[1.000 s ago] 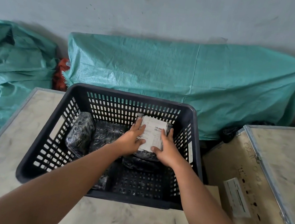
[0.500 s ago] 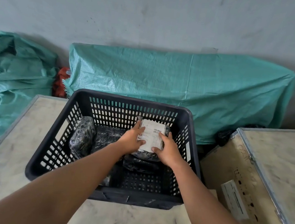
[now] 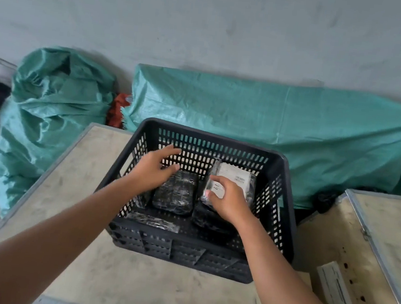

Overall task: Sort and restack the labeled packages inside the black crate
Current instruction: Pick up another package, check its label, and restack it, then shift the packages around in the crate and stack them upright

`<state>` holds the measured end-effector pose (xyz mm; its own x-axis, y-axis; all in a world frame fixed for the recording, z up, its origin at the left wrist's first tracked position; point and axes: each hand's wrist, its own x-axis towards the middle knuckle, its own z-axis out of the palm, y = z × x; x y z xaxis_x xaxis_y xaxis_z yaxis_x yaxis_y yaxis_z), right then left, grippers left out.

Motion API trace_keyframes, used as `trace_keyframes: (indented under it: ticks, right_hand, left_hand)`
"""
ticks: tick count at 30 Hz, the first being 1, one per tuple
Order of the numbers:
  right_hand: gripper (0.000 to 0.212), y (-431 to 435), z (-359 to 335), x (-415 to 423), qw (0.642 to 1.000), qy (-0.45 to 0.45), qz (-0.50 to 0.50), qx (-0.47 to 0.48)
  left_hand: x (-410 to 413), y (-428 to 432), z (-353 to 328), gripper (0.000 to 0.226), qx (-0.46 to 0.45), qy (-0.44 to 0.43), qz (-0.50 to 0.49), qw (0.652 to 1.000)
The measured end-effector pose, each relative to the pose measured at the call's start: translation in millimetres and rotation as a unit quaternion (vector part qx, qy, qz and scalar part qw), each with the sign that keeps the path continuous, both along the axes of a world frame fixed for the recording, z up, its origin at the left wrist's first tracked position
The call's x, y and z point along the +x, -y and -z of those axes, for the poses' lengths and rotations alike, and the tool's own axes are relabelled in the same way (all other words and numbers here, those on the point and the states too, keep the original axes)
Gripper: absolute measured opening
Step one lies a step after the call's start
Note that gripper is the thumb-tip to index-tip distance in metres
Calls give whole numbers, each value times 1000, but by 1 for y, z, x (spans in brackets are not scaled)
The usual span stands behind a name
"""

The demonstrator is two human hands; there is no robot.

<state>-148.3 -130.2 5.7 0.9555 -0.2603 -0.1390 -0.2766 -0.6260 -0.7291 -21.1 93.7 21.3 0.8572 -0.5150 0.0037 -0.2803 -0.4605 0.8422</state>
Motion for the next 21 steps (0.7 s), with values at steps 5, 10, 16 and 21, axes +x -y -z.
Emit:
trace_keyframes:
  ticks: [5, 10, 16, 21]
  right_hand:
    - [49, -31, 3, 20, 998, -27, -41, 25]
    - [52, -59, 14, 51, 994, -56, -95, -20]
    - [74, -71, 43, 91, 974, -120, -181, -58]
    - [84, -66, 84, 110, 948, -151, -238, -151]
  left_hand:
    - [3, -63, -19, 41, -19, 109, -41, 993]
    - [5, -102, 2, 54, 121, 48, -72, 989]
    - [4, -112, 27, 67, 48, -54, -79, 994]
    - [7, -111, 28, 66, 46, -55, -98, 993]
